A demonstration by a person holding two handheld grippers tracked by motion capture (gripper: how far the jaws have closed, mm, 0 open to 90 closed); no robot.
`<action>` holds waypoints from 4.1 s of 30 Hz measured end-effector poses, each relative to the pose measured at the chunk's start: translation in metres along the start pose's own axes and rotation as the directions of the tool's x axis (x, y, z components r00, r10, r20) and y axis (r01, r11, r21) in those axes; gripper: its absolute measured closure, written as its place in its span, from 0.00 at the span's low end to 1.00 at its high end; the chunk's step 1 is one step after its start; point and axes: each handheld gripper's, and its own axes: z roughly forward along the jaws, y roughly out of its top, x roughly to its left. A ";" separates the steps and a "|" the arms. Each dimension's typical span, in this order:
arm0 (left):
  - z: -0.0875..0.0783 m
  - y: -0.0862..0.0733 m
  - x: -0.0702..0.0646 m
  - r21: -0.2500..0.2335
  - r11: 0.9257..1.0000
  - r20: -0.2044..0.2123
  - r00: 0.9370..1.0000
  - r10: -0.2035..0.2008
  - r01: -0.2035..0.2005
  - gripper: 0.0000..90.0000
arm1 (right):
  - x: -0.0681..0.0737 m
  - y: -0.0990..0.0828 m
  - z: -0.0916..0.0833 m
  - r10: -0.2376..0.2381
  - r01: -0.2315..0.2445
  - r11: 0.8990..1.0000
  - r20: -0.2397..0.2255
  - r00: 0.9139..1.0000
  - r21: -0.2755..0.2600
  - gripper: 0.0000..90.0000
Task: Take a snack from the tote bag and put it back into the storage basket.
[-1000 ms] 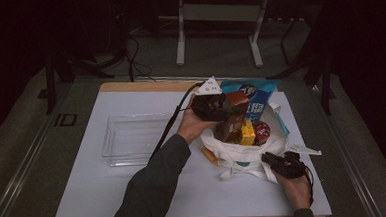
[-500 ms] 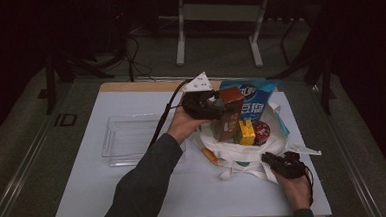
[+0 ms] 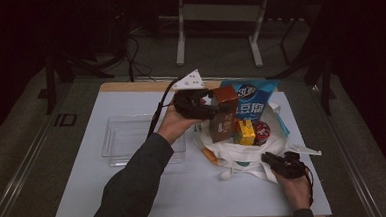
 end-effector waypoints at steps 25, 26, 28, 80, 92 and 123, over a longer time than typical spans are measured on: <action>-0.048 0.008 0.006 0.002 1.000 0.008 1.000 0.016 -0.016 0.48 | 0.000 0.000 0.000 0.001 -0.001 1.000 0.000 1.000 0.000 0.83; -0.050 0.008 0.006 0.002 1.000 0.008 1.000 0.017 -0.017 0.47 | 0.000 0.000 0.000 0.001 -0.001 1.000 0.000 1.000 0.000 0.83; -0.054 0.008 0.007 0.003 1.000 0.006 1.000 0.019 -0.019 0.47 | 0.000 0.000 0.000 0.000 0.000 1.000 0.001 1.000 0.000 0.83; -0.163 -0.032 0.039 0.147 0.989 -0.055 0.998 0.043 -0.034 0.47 | 0.001 -0.001 0.000 0.005 -0.005 1.000 0.001 1.000 -0.005 0.83; -0.178 -0.040 0.043 0.215 0.976 -0.072 0.996 0.054 -0.038 0.48 | 0.001 -0.001 0.000 0.001 -0.001 1.000 0.005 1.000 -0.007 0.83; -0.194 -0.057 0.046 0.336 0.941 -0.117 0.989 0.090 -0.046 0.48 | 0.002 -0.002 0.000 -0.004 0.004 1.000 0.010 1.000 -0.009 0.83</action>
